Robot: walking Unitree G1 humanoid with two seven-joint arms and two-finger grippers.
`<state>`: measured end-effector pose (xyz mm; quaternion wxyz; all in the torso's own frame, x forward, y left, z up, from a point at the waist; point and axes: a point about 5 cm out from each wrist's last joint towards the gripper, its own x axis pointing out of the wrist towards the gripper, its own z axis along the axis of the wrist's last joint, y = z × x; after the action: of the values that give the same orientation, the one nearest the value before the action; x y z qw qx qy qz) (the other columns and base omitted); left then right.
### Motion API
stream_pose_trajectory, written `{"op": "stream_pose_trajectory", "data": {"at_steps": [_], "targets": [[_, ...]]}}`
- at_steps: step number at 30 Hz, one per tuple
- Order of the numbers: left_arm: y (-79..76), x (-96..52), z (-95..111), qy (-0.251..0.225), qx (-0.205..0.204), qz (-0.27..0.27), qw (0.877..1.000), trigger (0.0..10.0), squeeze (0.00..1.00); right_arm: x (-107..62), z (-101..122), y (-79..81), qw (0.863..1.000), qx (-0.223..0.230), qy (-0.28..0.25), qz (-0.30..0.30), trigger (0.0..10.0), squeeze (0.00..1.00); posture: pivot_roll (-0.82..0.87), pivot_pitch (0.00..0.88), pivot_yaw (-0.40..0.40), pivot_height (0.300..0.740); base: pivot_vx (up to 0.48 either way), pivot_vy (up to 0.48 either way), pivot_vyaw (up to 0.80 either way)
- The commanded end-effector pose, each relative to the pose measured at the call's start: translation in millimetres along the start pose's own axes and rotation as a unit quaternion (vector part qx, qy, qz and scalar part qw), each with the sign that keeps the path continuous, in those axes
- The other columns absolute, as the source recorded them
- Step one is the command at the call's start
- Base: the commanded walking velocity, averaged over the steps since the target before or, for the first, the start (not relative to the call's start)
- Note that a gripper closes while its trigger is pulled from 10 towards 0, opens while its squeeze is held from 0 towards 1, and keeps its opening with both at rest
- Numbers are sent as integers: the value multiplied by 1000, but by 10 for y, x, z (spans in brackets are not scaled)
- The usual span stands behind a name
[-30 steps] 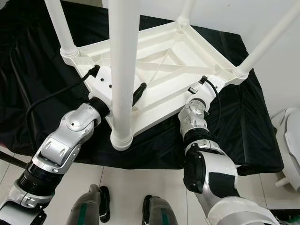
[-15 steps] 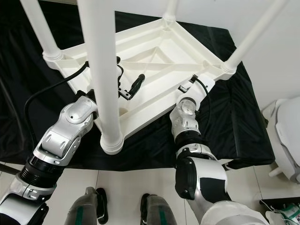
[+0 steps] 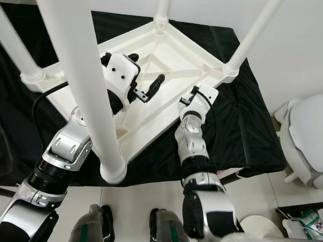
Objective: Building children table
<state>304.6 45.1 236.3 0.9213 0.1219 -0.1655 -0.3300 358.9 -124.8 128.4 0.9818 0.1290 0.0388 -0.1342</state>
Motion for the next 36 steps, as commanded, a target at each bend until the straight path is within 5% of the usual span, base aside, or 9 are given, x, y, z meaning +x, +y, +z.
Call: {"op": "stream_pose_trajectory", "data": {"at_steps": [1,11,14,15,16,17,22,23,36], "targets": [[-27,24,29,-10,6,-6,1000,10000,0,-224,-518,204,986,-66,111,108,0,0,-36,149,-75,740,0,0,0],[-39,56,49,-19,6,-8,1000,10000,0,-294,-561,289,975,-81,125,163,0,0,-37,135,-77,740,0,0,0],[-41,64,55,-21,5,-8,1000,10000,0,-216,-509,255,977,-83,121,157,1255,0,-35,131,-77,740,0,0,0],[-42,65,57,-21,6,-8,1000,10000,0,-157,-454,217,979,-90,112,146,3725,0,-33,129,-77,740,0,0,0],[-42,65,57,-21,6,-8,1000,10000,0,-157,-454,217,979,-90,112,146,3725,0,-33,129,-77,740,0,0,0],[-46,65,59,-22,6,-8,1000,10000,0,-95,-372,177,981,-97,92,138,10000,0,-32,125,-78,740,0,0,0],[-56,61,57,-22,6,-7,1000,10000,0,2,-111,91,987,-86,31,134,10000,90,-30,119,-79,740,0,0,0],[-58,60,55,-22,6,-7,1000,10000,0,5,-71,75,987,-71,24,143,10000,1000,-31,118,-80,740,0,0,0],[-22,35,23,-10,6,-14,1000,10000,0,15,448,-242,983,-24,-150,106,10000,1000,-31,101,-59,740,0,0,0]]}}
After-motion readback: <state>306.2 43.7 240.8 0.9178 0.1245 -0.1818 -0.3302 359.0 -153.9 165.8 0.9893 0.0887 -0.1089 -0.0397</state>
